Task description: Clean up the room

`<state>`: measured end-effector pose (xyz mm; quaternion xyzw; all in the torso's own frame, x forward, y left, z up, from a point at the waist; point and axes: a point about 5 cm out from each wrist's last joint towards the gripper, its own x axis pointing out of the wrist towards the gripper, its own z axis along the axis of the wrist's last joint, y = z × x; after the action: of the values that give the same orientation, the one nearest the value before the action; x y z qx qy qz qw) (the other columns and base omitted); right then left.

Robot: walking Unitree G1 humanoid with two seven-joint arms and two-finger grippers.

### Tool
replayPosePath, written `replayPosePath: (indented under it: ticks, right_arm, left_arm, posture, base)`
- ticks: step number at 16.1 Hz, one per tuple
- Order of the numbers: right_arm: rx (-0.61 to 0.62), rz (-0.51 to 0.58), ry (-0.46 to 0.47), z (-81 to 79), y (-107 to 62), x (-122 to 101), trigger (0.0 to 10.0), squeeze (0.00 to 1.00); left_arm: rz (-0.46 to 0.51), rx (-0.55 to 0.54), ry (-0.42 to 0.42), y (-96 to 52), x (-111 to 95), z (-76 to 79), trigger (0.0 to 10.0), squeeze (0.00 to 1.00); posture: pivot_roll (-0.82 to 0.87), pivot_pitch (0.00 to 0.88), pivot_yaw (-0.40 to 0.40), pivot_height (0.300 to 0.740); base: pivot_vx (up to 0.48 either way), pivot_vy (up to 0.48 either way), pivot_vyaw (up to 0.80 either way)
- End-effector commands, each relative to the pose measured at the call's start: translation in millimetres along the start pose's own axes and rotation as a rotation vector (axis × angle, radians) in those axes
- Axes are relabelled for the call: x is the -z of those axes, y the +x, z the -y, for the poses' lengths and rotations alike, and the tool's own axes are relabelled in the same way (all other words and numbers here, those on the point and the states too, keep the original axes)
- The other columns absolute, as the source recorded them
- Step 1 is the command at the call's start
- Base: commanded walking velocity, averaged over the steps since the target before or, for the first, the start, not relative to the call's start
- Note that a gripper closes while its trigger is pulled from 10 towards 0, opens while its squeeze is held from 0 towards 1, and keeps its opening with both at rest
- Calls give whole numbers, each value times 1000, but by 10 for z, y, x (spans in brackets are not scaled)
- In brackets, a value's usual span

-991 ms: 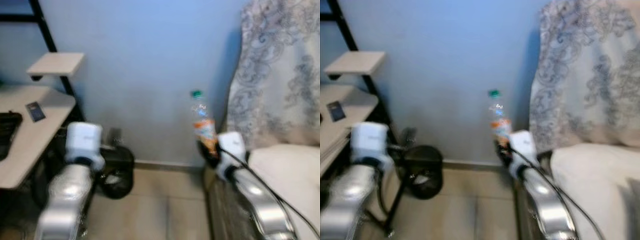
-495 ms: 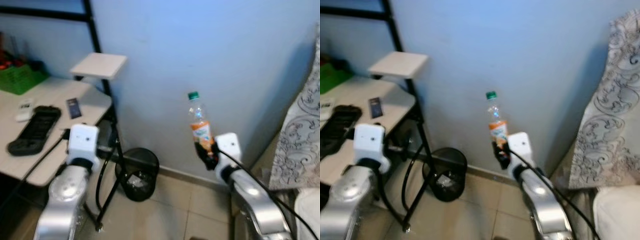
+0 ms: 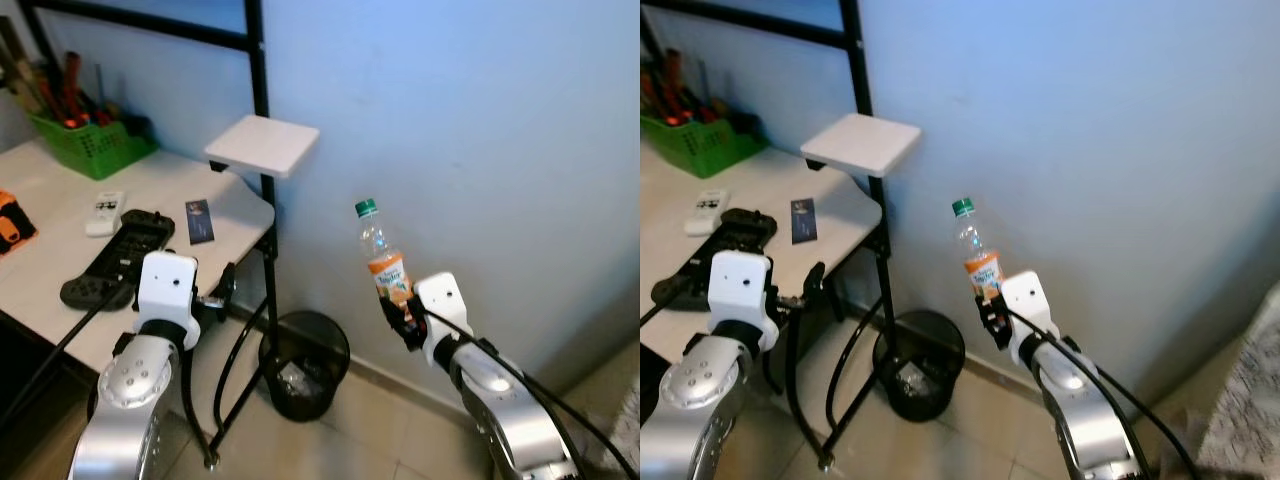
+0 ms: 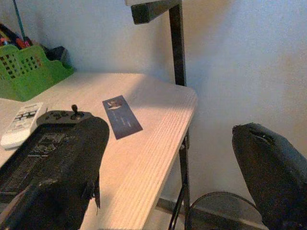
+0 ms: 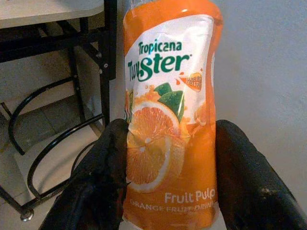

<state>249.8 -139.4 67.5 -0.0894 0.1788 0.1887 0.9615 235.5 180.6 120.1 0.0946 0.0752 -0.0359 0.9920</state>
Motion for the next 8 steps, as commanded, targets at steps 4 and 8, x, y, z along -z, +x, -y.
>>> replayPosePath:
  ticks: [4, 8]
  right_arm:
    - [-21, -97, -69, 61, 15, 109, 10000, 0]
    - [-40, -150, -103, 67, 67, 167, 10000, 0]
  left_arm:
    - [12, 22, 15, -8, -29, 34, 10000, 0]
    - [-5, 65, 21, -14, -2, 76, 10000, 0]
  posture:
    - [55, 0, 8, 740]
    - [59, 0, 10, 740]
  base:
    - [317, 0, 0]
    - [309, 0, 0]
